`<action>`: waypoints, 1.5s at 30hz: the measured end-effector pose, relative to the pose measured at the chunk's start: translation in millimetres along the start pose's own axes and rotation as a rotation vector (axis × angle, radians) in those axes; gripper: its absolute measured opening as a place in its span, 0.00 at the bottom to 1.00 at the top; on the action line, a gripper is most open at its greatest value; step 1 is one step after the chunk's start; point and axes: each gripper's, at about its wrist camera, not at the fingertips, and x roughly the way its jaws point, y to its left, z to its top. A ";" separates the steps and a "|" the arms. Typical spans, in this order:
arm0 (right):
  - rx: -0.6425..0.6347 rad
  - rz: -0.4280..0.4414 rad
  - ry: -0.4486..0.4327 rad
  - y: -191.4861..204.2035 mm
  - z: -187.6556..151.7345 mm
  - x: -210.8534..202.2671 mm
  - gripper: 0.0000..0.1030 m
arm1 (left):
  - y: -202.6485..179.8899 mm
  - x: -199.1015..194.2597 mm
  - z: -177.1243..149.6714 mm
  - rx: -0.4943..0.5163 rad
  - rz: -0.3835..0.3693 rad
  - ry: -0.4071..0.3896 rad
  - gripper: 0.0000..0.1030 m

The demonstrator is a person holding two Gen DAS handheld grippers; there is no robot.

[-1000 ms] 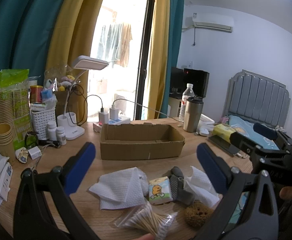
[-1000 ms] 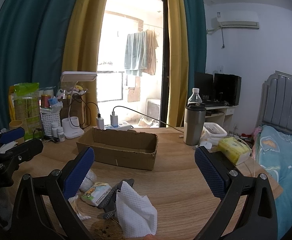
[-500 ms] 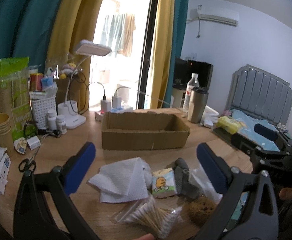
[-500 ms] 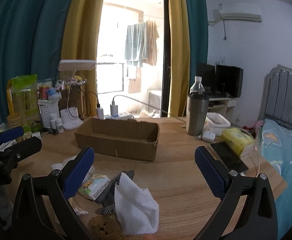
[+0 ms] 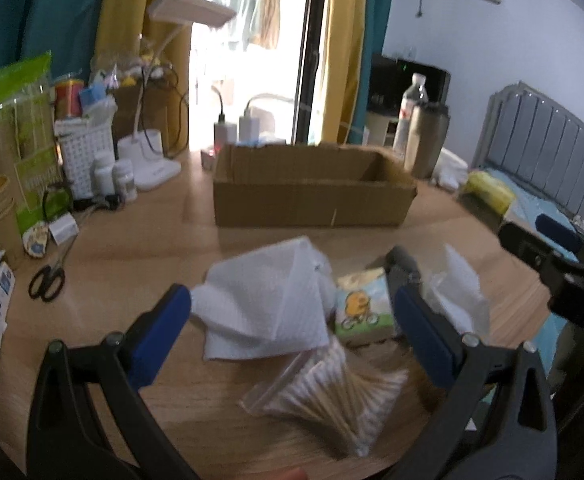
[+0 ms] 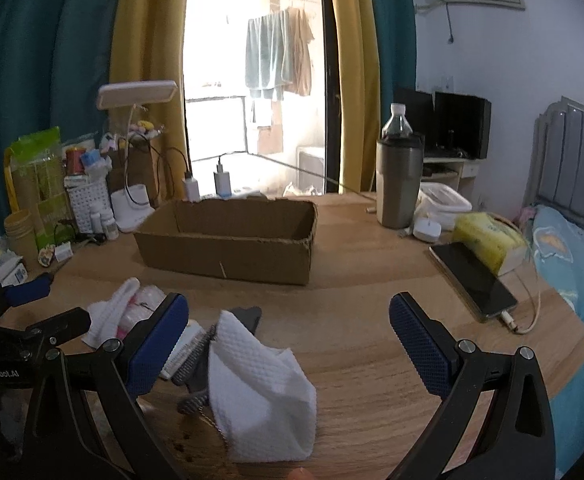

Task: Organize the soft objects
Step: 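Lower the right gripper onto the white wipe and close on it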

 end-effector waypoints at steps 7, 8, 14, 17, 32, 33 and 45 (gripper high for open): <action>-0.004 -0.009 0.073 -11.1 -11.6 18.5 0.99 | 0.1 21.5 -16.8 -0.001 0.018 0.106 0.99; -0.006 -0.010 0.080 -11.7 -12.9 20.0 0.99 | -0.7 24.8 -20.0 -0.001 0.016 0.123 0.99; -0.016 -0.002 0.125 -15.6 -22.9 28.7 0.99 | -4.0 38.0 -31.9 -0.003 -0.006 0.200 0.99; -0.022 0.011 0.144 -14.9 -26.7 32.9 0.99 | -5.2 42.5 -34.8 -0.002 -0.015 0.219 0.99; -0.018 0.099 0.207 -11.2 -35.8 51.8 0.95 | 0.0 54.9 -33.2 -0.041 -0.053 0.250 0.98; -0.018 0.107 0.214 -11.5 -36.3 53.5 0.94 | 1.8 54.4 -32.1 -0.046 -0.049 0.247 0.98; -0.019 0.158 0.262 -13.9 -41.8 63.6 0.53 | 27.0 59.8 -1.7 -0.044 0.006 0.187 0.92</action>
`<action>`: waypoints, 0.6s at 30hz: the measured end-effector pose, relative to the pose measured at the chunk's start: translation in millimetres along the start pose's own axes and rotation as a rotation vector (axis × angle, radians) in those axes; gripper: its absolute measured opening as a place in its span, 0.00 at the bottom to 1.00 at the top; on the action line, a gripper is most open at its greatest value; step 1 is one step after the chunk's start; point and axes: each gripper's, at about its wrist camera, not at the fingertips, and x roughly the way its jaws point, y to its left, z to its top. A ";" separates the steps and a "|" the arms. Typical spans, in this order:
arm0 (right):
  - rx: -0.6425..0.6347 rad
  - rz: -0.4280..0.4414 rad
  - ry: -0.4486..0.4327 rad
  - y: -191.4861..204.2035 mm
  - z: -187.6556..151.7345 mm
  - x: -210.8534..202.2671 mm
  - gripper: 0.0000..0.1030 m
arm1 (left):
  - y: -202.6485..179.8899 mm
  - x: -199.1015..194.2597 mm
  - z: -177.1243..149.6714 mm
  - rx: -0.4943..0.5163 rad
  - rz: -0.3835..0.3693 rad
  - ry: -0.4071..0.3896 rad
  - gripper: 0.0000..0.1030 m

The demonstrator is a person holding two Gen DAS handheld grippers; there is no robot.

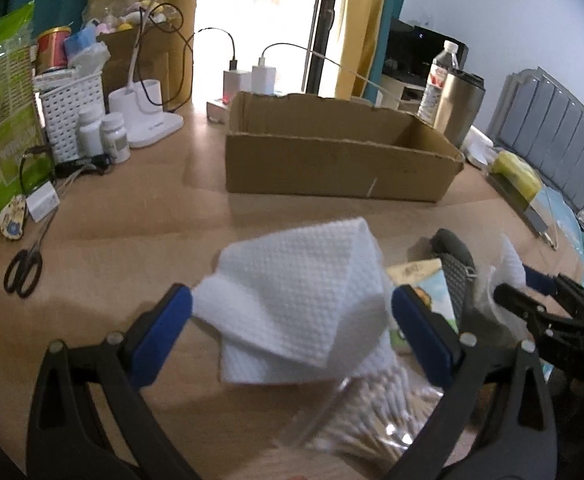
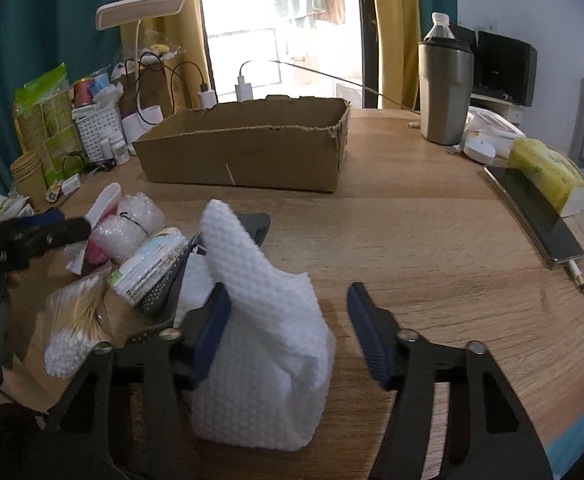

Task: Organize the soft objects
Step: 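Lower the right gripper onto the white wipe and close on it, then carry the white wipe with the right gripper over the cardboard box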

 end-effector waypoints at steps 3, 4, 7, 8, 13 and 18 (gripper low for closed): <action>-0.001 0.014 0.003 -0.3 -0.6 1.2 0.39 | 4.8 6.8 5.5 0.008 -0.010 0.016 0.85; -0.001 0.018 -0.001 -0.8 -0.4 0.7 0.35 | 7.0 11.2 6.5 0.009 -0.012 0.032 0.85; -0.003 0.026 -0.012 -1.1 1.1 -1.5 0.25 | 10.9 17.1 7.1 0.001 -0.058 0.055 0.85; -0.003 0.027 -0.016 -0.6 1.4 -2.3 0.21 | 11.1 18.0 6.8 0.003 -0.070 0.059 0.84; -0.012 0.027 -0.031 0.1 3.9 -6.3 0.19 | 9.5 19.0 4.0 0.002 -0.121 0.064 0.42; -0.030 0.034 -0.047 4.6 6.8 -11.1 0.19 | -1.9 17.3 -1.2 0.059 -0.162 0.063 0.19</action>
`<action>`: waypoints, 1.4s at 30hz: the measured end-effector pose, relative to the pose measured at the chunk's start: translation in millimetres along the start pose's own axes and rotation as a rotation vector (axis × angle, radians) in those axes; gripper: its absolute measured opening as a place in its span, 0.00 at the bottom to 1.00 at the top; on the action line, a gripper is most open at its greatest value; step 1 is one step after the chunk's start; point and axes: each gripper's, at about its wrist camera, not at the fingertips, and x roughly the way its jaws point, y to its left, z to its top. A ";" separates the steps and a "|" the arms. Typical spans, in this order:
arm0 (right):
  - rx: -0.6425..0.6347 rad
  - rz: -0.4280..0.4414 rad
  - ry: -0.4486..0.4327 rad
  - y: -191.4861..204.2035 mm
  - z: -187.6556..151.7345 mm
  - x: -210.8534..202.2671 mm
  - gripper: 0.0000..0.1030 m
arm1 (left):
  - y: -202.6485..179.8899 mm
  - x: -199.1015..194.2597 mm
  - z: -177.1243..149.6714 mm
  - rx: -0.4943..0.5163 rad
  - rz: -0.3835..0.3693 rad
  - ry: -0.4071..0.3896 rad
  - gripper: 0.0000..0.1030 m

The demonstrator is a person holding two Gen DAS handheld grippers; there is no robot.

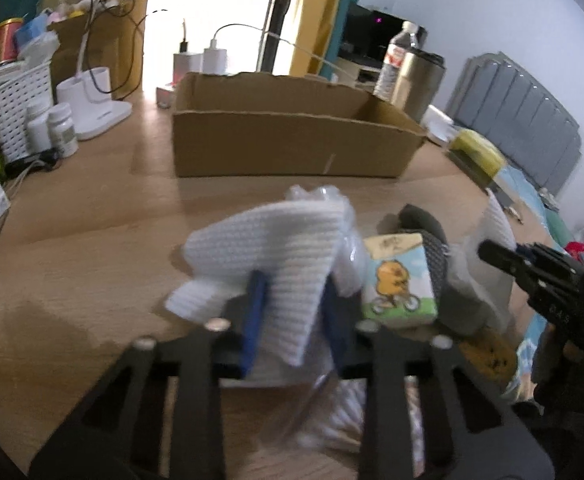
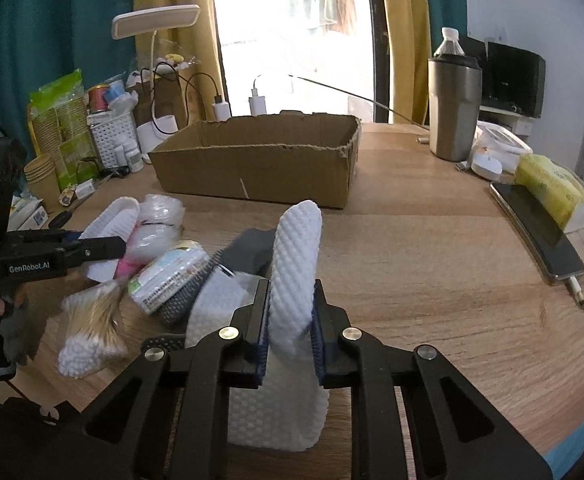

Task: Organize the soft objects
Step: 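Carry the white wipe with the right gripper over the cardboard box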

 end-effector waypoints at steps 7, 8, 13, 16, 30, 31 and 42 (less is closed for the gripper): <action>-0.013 -0.007 -0.017 3.6 4.8 -4.7 0.19 | -7.9 -14.8 -1.8 0.009 -0.053 -0.042 0.19; -0.015 -0.008 -0.022 5.1 5.8 -6.0 0.19 | -8.8 -17.7 -1.3 0.011 -0.058 -0.051 0.19; -0.028 -0.014 -0.042 6.8 15.2 -10.6 0.19 | -9.7 -35.0 4.7 0.008 -0.070 -0.098 0.19; -0.032 -0.016 -0.053 7.5 22.6 -12.3 0.19 | -7.2 -43.7 9.0 -0.002 -0.079 -0.120 0.19; -0.041 -0.006 -0.105 3.1 62.2 -16.4 0.17 | -4.0 -67.9 41.3 0.005 -0.051 -0.203 0.19; -0.041 -0.005 -0.108 2.0 65.3 -16.0 0.17 | -4.4 -69.4 43.6 0.008 -0.049 -0.209 0.19; -0.061 -0.016 -0.183 -11.0 111.9 -19.9 0.17 | -9.2 -71.2 80.3 0.043 -0.033 -0.248 0.19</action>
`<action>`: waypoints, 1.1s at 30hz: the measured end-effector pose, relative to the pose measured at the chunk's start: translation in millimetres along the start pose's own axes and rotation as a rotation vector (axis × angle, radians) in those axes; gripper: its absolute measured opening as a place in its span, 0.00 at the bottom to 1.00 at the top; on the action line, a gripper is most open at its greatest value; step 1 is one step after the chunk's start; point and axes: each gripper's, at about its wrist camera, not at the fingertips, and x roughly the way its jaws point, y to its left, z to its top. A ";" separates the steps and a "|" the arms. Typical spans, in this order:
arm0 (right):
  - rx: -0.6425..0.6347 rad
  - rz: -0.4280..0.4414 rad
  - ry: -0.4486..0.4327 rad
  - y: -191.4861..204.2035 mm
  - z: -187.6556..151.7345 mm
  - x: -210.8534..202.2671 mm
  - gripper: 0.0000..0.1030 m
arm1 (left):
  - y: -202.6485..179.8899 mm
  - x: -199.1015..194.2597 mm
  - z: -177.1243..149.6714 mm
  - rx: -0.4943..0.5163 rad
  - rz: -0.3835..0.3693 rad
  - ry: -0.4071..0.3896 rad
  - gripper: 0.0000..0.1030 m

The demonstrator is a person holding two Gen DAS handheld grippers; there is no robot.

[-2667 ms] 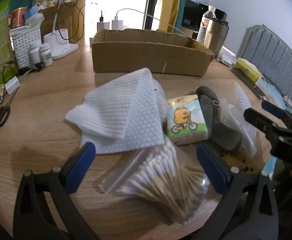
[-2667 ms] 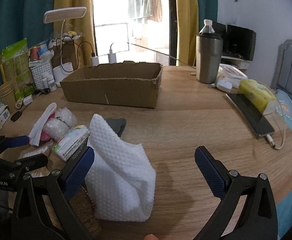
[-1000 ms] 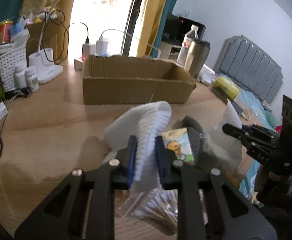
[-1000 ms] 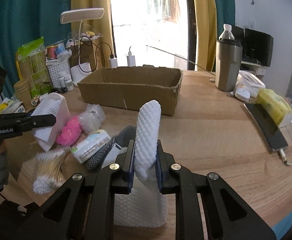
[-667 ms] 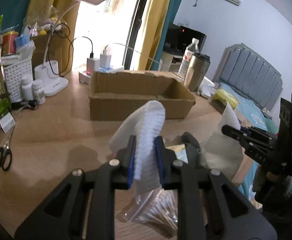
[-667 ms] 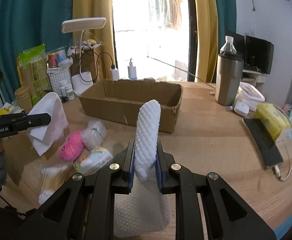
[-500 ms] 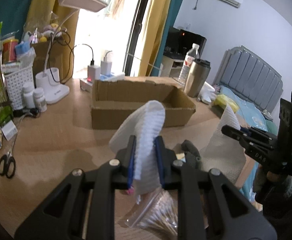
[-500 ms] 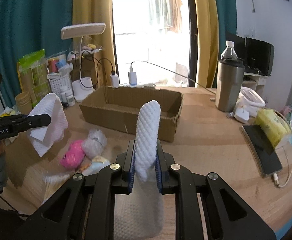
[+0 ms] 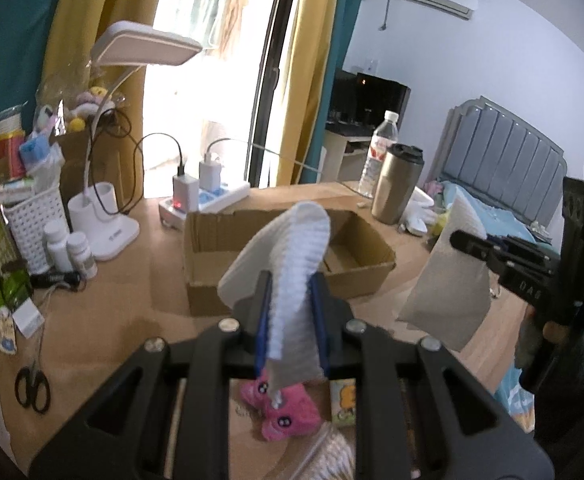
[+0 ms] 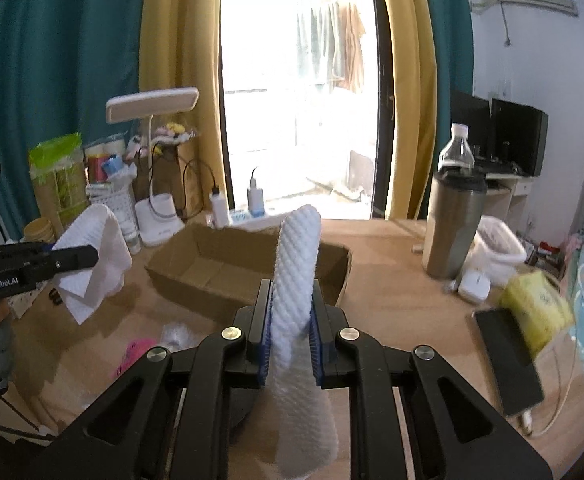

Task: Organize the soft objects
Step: 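Carry the white wipe with the right gripper over the cardboard box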

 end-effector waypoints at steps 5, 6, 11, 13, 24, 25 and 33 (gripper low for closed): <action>-0.008 -0.001 -0.026 -7.3 18.4 9.1 0.17 | 0.4 8.1 16.0 0.014 0.000 -0.012 0.19; -0.009 0.000 -0.029 -8.0 21.2 11.1 0.17 | 1.0 10.1 19.5 0.016 0.001 -0.016 0.19; -0.021 0.005 -0.056 -10.9 37.8 25.0 0.17 | 5.3 22.7 32.6 0.023 0.006 -0.017 0.19; -0.024 0.004 -0.069 -12.0 43.8 29.7 0.17 | 7.7 28.7 37.1 0.028 0.011 -0.015 0.19; -0.053 0.009 -0.112 -12.3 73.3 57.0 0.17 | 20.8 58.8 58.9 0.024 0.021 -0.037 0.19; -0.055 0.010 -0.116 -11.4 75.5 60.3 0.17 | 22.0 61.5 60.6 0.022 0.020 -0.037 0.19; -0.073 0.022 -0.083 -2.4 75.5 96.8 0.17 | 33.0 93.2 66.6 0.007 0.025 -0.028 0.19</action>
